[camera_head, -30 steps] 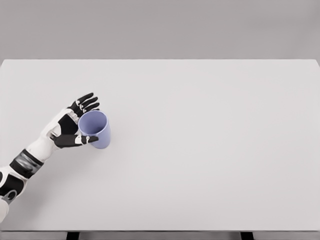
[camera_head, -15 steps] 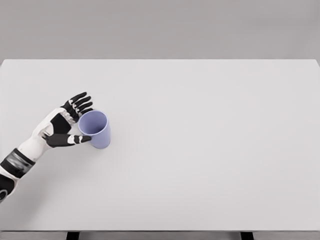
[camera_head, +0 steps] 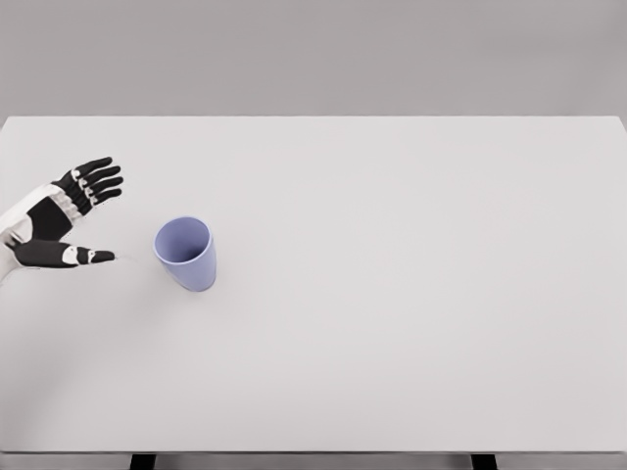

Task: Flip the cup with left arm and place it on the table

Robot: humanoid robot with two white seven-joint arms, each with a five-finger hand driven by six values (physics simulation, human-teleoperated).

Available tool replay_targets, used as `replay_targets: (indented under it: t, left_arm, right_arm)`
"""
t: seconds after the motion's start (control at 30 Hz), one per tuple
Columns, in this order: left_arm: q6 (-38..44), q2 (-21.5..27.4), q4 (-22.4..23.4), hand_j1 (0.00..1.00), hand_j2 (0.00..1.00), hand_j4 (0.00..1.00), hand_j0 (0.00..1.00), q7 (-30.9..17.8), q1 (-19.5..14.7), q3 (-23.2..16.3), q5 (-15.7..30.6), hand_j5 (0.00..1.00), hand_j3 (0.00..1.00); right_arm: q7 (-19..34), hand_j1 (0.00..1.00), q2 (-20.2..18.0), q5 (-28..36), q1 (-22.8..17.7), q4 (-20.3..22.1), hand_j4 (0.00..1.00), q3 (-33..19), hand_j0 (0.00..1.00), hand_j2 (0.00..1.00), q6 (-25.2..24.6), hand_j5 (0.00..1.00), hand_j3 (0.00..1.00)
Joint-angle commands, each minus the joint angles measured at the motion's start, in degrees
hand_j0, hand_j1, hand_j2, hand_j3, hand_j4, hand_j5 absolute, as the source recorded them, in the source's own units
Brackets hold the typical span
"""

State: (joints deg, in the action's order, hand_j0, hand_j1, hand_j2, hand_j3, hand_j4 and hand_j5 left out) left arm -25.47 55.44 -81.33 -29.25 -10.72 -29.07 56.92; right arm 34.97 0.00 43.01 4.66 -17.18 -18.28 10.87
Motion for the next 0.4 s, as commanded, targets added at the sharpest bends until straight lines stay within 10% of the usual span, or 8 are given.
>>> replay_targets:
  t: [0.0, 0.37]
  left_arm:
    - [-2.5, 2.3, -0.4, 1.00, 1.00, 1.00, 1.00, -5.7, -0.3, 1.3, -0.1, 1.00, 1.00]
    - [-9.5, 0.2, -7.7, 1.00, 1.00, 1.00, 1.00, -5.7, -4.9, 0.8, -7.9, 1.00, 1.00]
  right_arm:
    - [0.0, 1.00, 0.0, 0.0, 0.1, 0.0, 1.00, 0.0, 1.00, 1.00, 0.0, 1.00, 1.00]
    - [0.0, 1.00, 0.0, 0.0, 0.1, 0.0, 1.00, 0.0, 1.00, 1.00, 0.0, 1.00, 1.00]
